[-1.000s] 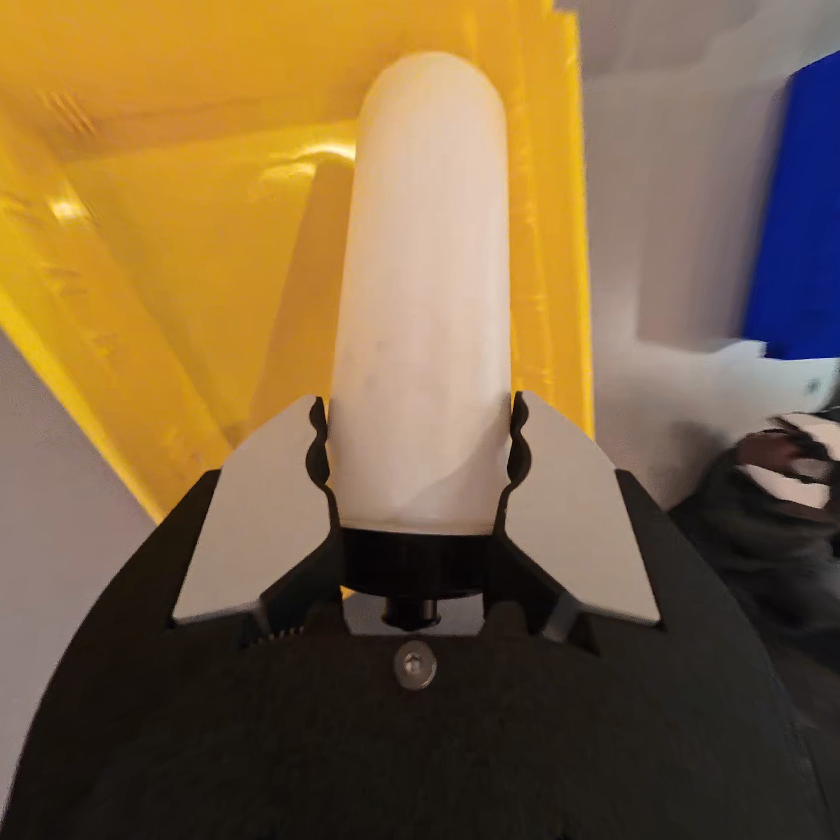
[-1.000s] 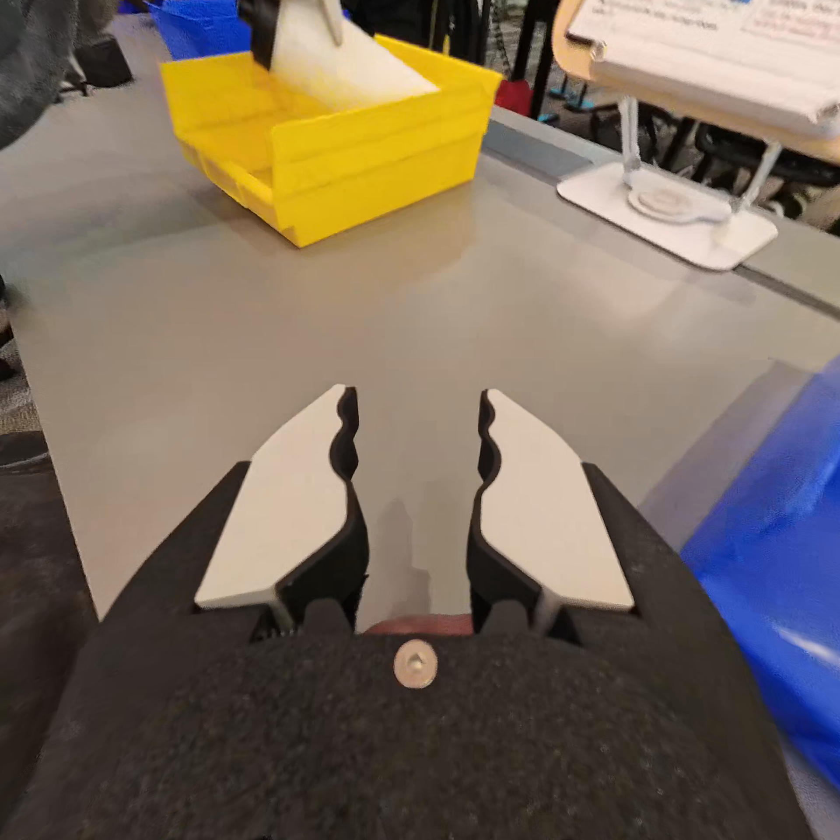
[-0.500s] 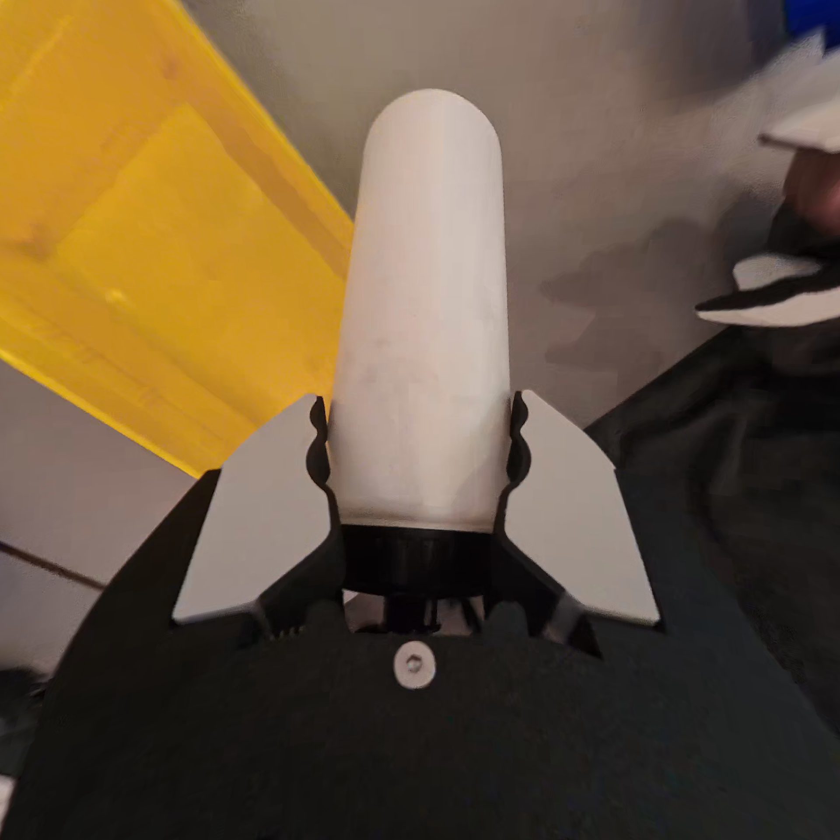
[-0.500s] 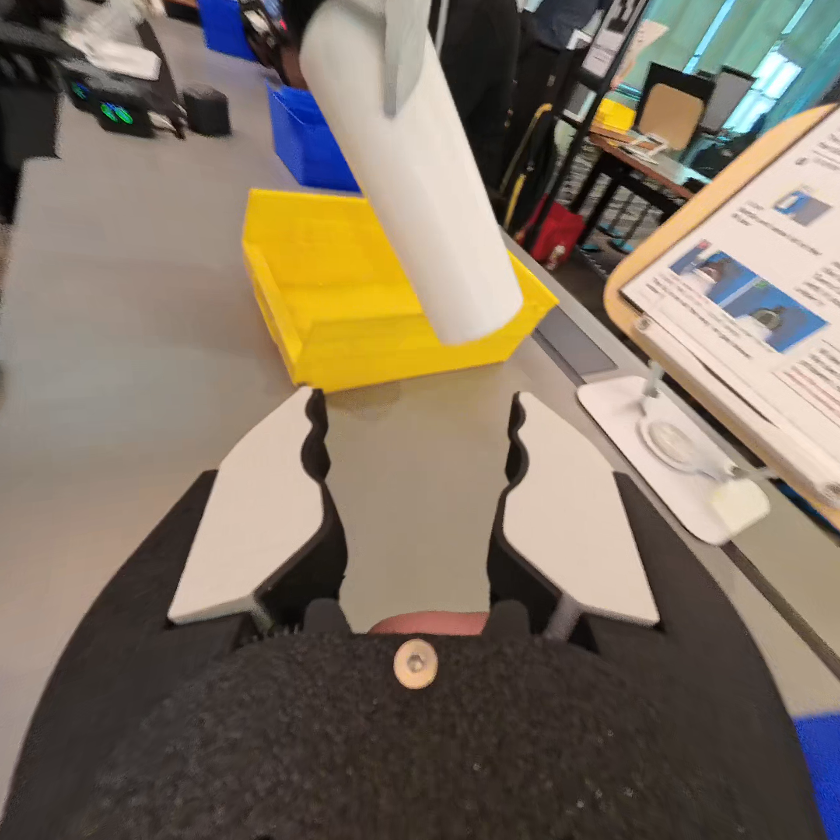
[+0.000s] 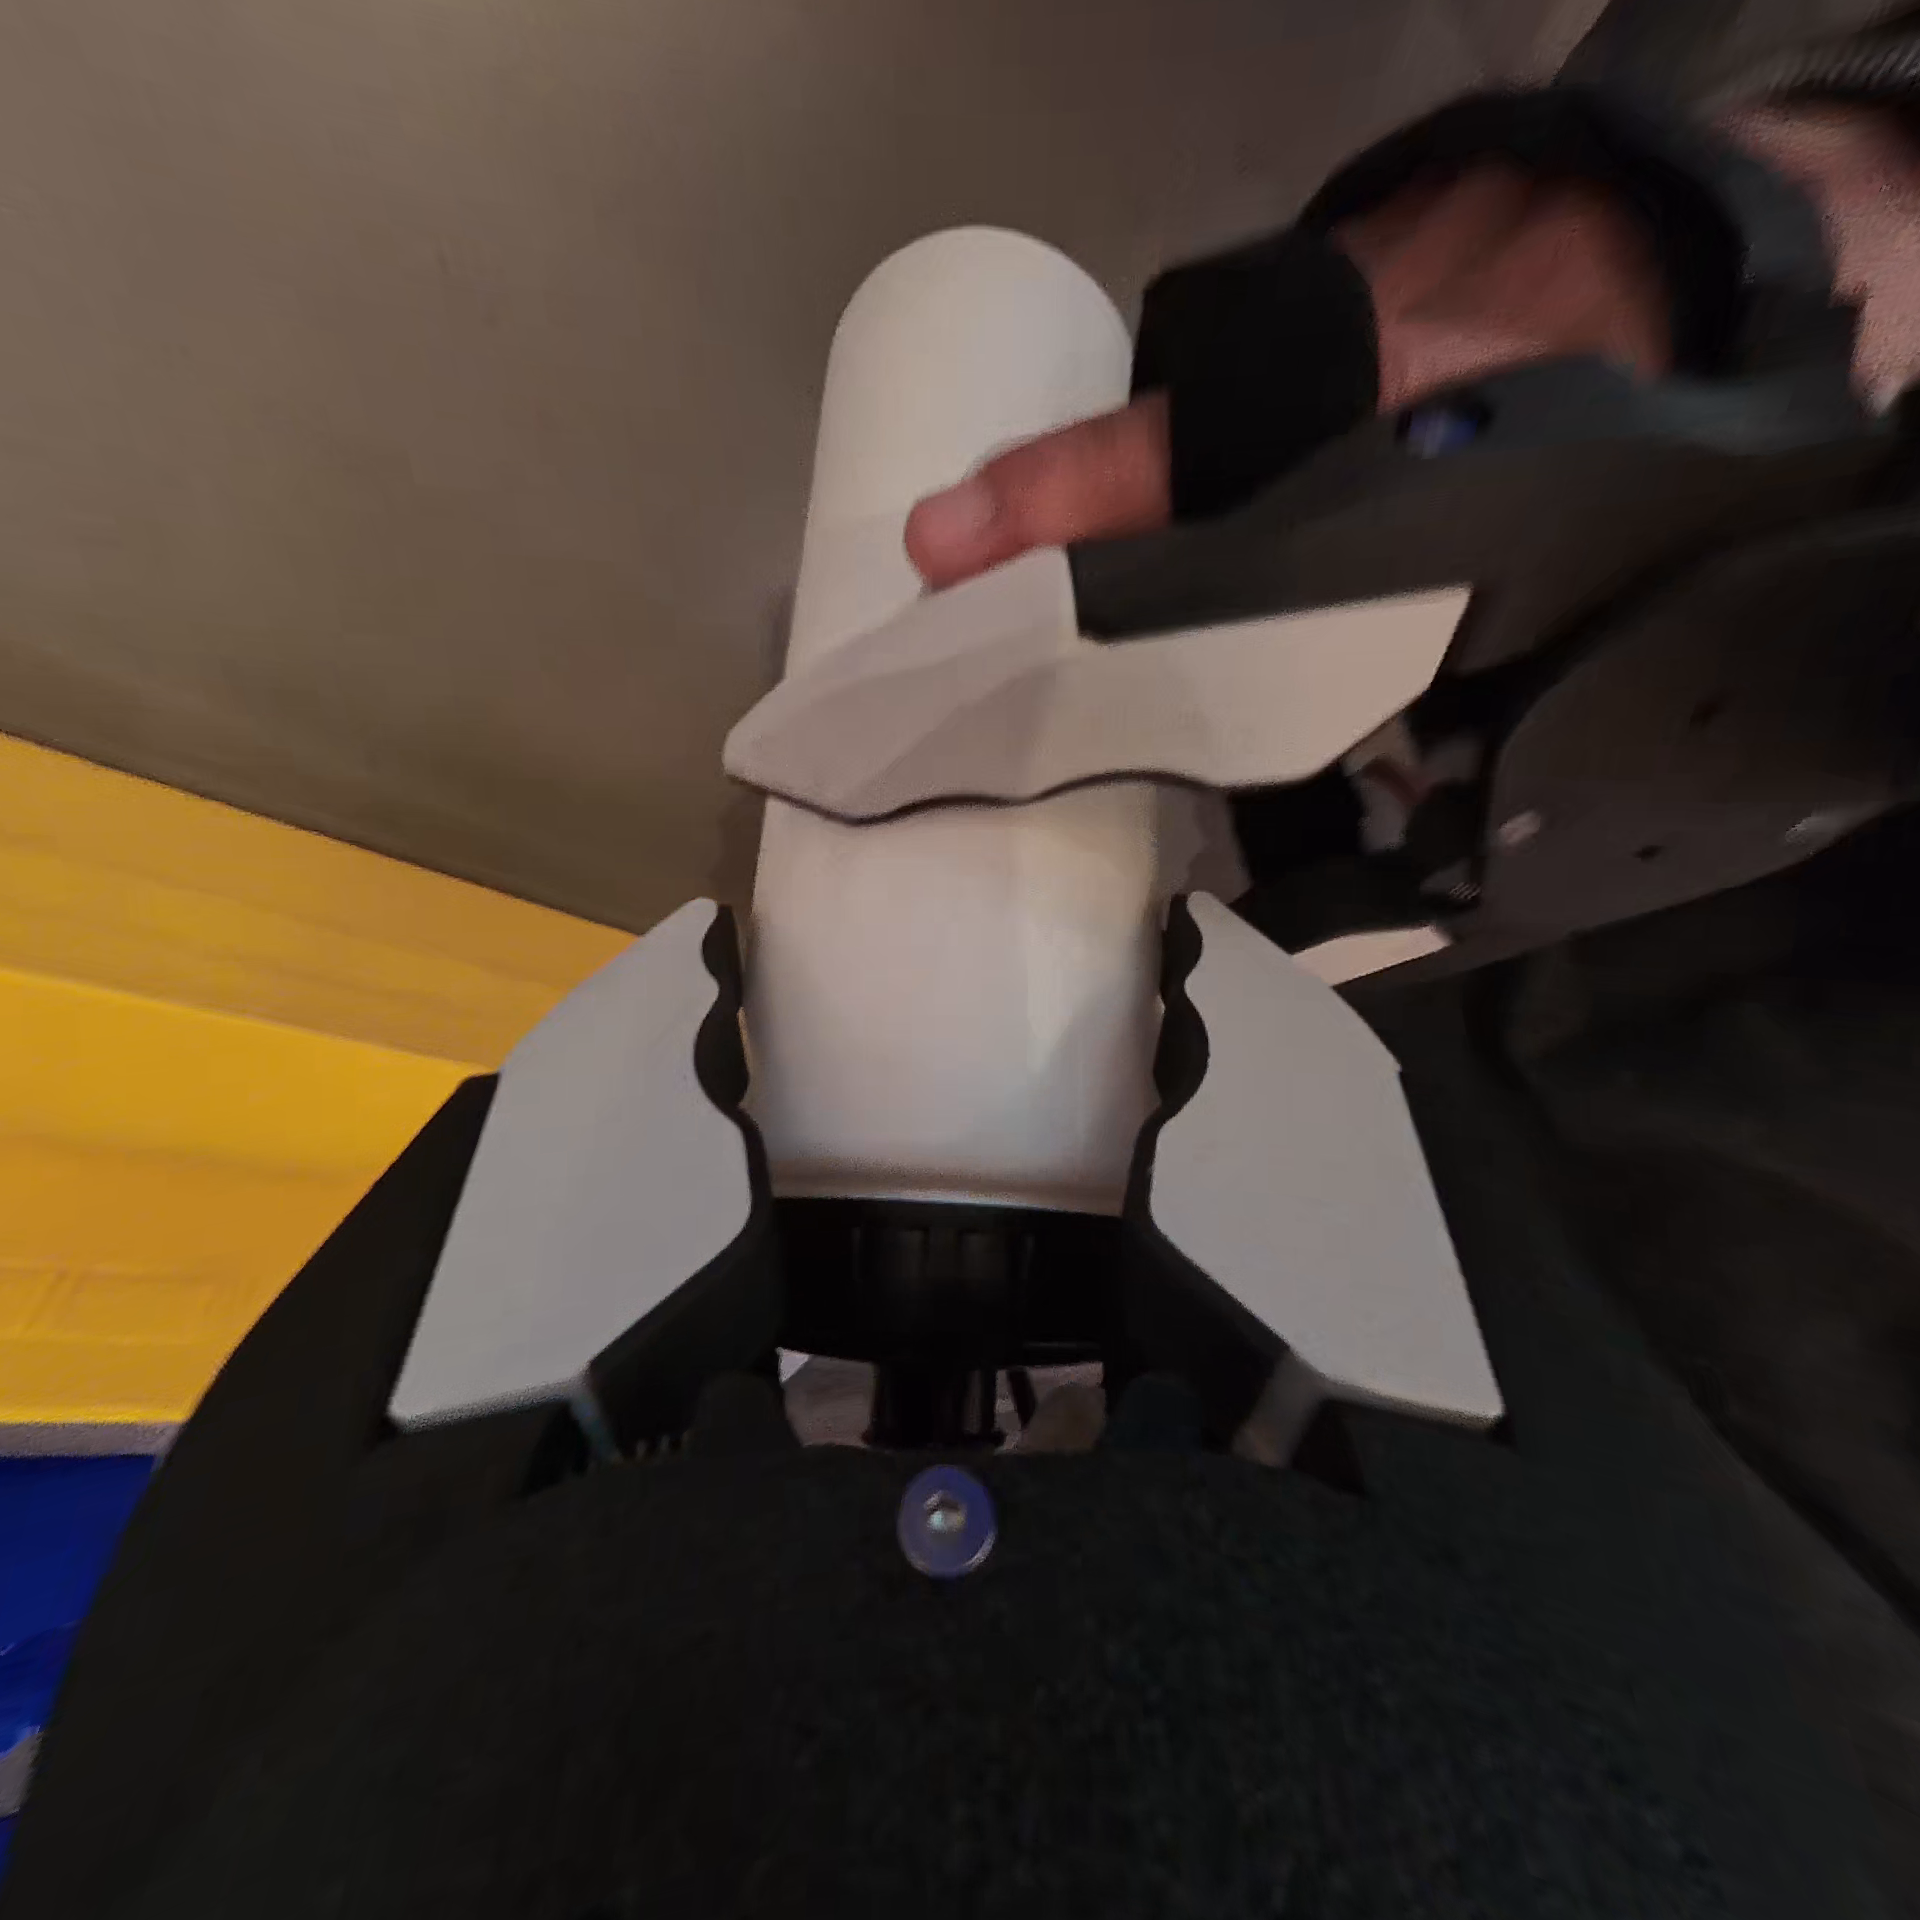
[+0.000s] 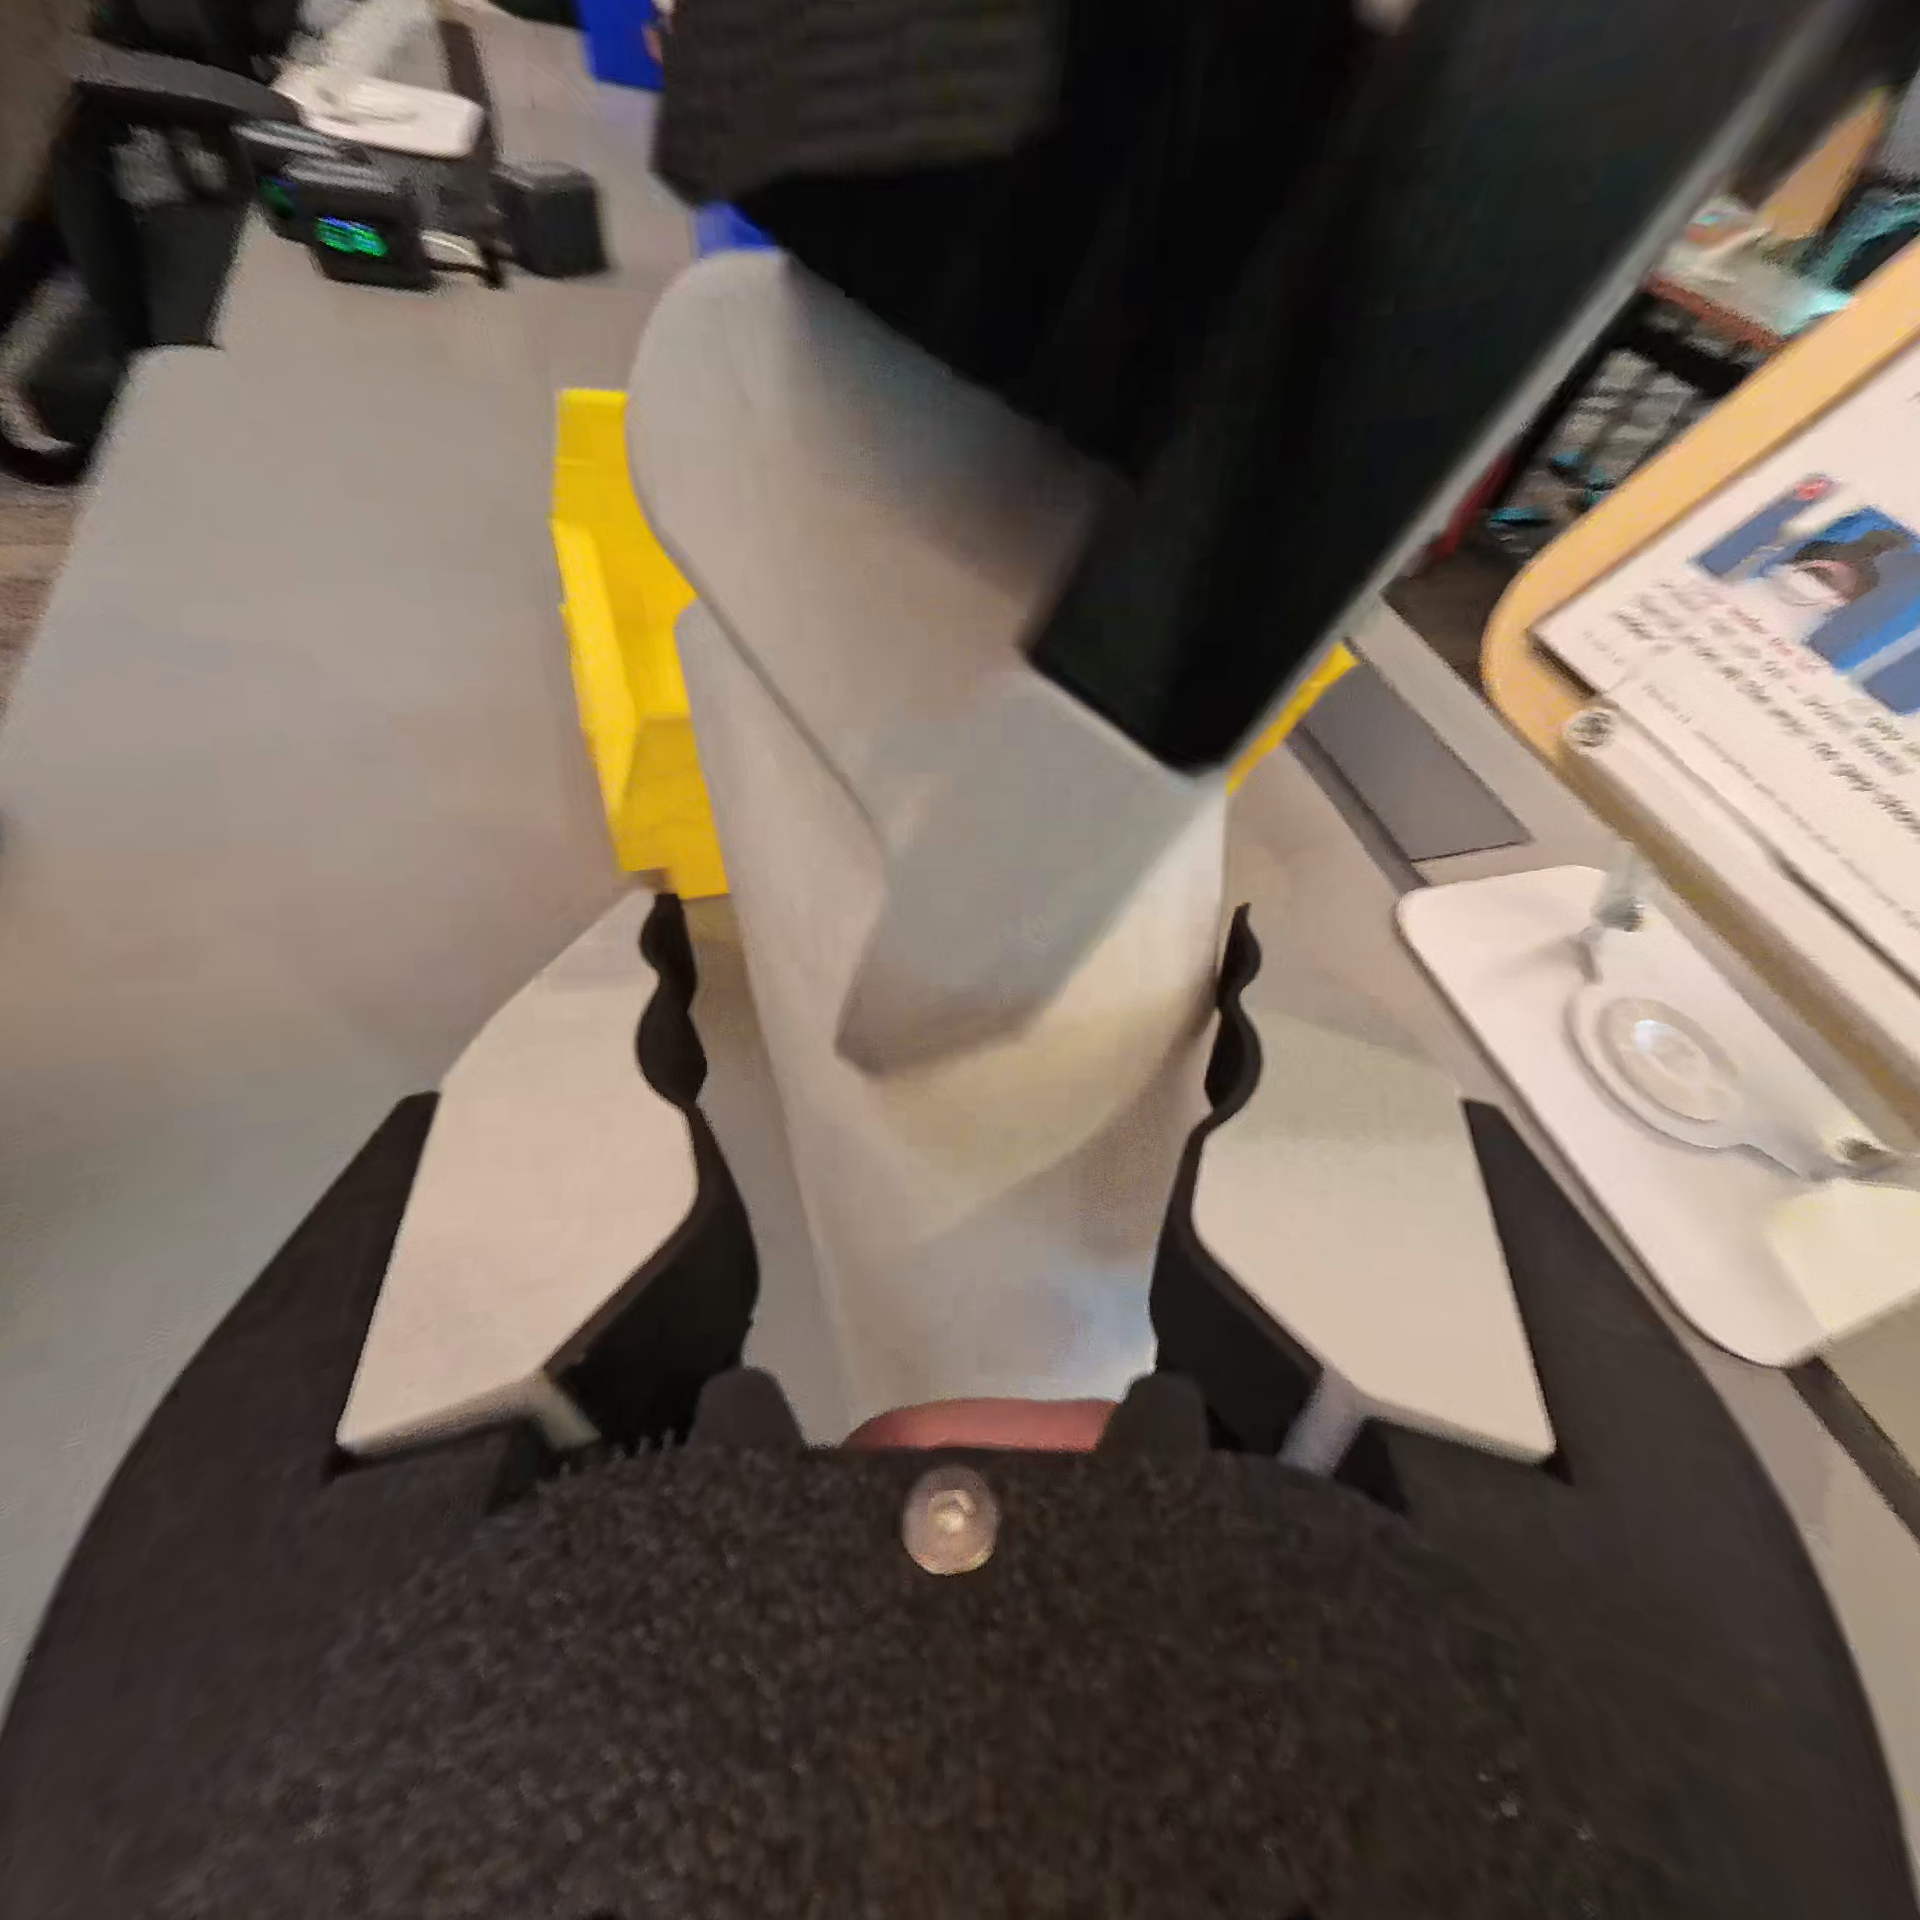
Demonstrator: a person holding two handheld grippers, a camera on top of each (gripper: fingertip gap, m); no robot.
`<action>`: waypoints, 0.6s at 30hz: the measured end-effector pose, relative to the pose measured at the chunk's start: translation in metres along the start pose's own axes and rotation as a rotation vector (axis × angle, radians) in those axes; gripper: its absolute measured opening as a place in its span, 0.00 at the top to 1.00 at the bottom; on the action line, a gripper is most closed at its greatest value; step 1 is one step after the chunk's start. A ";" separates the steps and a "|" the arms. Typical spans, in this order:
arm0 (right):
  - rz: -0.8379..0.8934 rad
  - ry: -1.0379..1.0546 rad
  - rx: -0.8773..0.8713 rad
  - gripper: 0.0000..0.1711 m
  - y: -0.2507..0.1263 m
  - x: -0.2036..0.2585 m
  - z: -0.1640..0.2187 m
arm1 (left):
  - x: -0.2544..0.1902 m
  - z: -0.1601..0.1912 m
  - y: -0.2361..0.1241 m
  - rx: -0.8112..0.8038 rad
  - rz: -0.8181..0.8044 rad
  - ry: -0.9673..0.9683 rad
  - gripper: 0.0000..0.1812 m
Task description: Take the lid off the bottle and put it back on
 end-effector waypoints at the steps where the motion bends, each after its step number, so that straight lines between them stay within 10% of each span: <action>1: 0.051 -0.019 0.004 0.47 0.000 -0.004 0.003 | 0.000 -0.007 0.003 0.016 0.005 -0.010 0.58; 10: 0.074 0.107 -0.070 0.49 -0.014 -0.027 0.027 | 0.006 -0.030 -0.048 -0.248 0.061 0.045 0.59; 18: 0.083 0.256 -0.366 0.49 -0.013 -0.051 0.028 | 0.025 0.048 -0.063 -0.818 0.022 0.087 0.50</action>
Point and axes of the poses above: each gripper's, where its closed fingertips meet, y out along the fingers, z out of its underside, x = y × z across the jaws, the point moved 8 cm from there along -y, back along the fingers, and after that the axes turned 4 degrees about -x, right-handed, at the moved point
